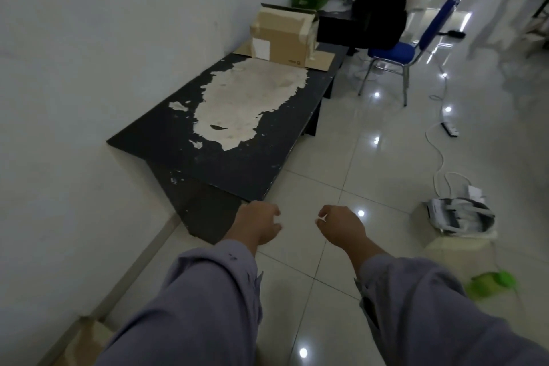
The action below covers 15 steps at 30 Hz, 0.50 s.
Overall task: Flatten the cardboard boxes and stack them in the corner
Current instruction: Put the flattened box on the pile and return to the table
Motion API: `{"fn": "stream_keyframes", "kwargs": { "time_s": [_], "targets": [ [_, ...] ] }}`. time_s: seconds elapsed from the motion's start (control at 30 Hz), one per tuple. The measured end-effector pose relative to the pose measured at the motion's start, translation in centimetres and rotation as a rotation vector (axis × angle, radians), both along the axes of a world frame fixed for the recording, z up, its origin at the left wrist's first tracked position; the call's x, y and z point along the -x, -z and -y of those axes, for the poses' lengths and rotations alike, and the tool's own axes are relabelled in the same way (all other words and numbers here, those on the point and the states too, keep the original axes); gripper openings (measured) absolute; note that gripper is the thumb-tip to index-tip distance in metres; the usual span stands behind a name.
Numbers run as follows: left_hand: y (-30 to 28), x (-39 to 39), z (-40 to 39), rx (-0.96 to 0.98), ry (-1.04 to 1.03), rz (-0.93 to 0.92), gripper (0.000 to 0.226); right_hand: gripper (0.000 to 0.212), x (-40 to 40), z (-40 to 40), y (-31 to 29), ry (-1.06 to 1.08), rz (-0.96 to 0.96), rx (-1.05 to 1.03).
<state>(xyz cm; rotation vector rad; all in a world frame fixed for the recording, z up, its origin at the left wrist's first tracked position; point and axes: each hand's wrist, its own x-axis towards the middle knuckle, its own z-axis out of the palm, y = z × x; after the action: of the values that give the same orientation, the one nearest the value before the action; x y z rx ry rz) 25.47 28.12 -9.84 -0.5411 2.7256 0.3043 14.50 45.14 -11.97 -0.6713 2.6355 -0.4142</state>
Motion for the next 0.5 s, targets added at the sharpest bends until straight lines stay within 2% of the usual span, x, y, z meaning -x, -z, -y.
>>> {"fn": "stream_keyframes", "kwargs": {
  "time_s": [0.23,0.37,0.5],
  "targets": [
    [0.9,13.0,3.9,0.002,0.095,0.028,0.046,0.039,11.0,2.3,0.9,0.030,-0.012,-0.061],
    [-0.1,21.1,6.8,-0.065,0.120,-0.013,0.046,0.040,18.4,5.0,-0.9,0.096,-0.040,-0.019],
    [-1.1,28.4,9.2,-0.054,0.156,-0.037,0.047,0.041,24.0,6.7,-2.3,0.153,-0.088,-0.019]
  ]
}}
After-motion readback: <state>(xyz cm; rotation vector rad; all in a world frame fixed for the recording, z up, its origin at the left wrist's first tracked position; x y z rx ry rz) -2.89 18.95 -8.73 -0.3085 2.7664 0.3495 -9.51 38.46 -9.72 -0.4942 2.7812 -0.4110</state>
